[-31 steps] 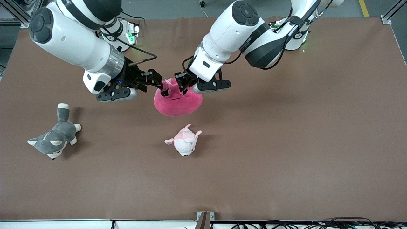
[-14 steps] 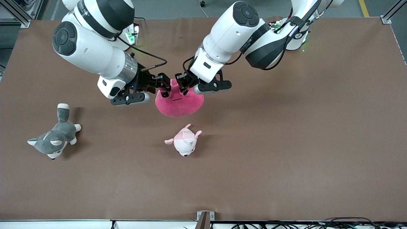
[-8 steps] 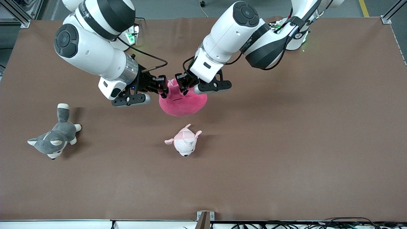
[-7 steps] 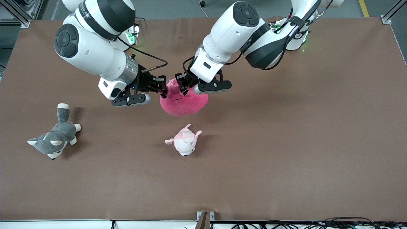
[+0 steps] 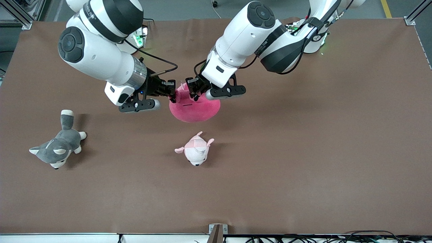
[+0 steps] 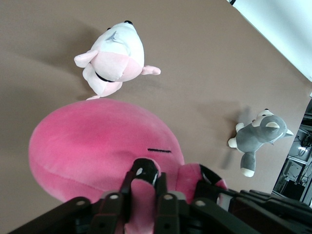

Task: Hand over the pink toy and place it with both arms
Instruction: 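Grasp the pink toy with the right gripper and open the left gripper, then carry the pink toy with the right gripper while the left gripper withdraws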

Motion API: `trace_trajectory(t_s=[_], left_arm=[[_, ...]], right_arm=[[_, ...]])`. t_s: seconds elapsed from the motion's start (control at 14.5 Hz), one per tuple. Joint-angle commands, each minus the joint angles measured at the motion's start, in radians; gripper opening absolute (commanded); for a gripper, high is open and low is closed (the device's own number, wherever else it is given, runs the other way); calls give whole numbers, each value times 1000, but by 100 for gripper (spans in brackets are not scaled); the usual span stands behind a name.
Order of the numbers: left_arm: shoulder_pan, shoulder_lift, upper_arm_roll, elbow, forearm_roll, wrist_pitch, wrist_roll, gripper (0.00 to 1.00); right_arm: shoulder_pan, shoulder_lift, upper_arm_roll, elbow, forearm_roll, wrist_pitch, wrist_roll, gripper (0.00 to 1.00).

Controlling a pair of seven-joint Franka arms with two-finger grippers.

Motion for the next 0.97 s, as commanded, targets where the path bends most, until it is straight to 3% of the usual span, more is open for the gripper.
trace_trajectory(t_s=[0.0,0.21,0.41,0.9], left_arm=[[9,-28,0,12,6,-11,-14,100],[39,-82,0,12,7,-83,-5,100],[82,-150,0,12,42,-236,95,100],[321,-295,-2,9,84,-633,394,100]], right_arm=[[-9,0,-11,53,-6,-104,-4,0],[-55,0,-9,104,-18,-213,-3,0],[-115,0,-9,113,-37,-250,-10,0],[-325,60,-9,113,-113,-282,-177,1]])
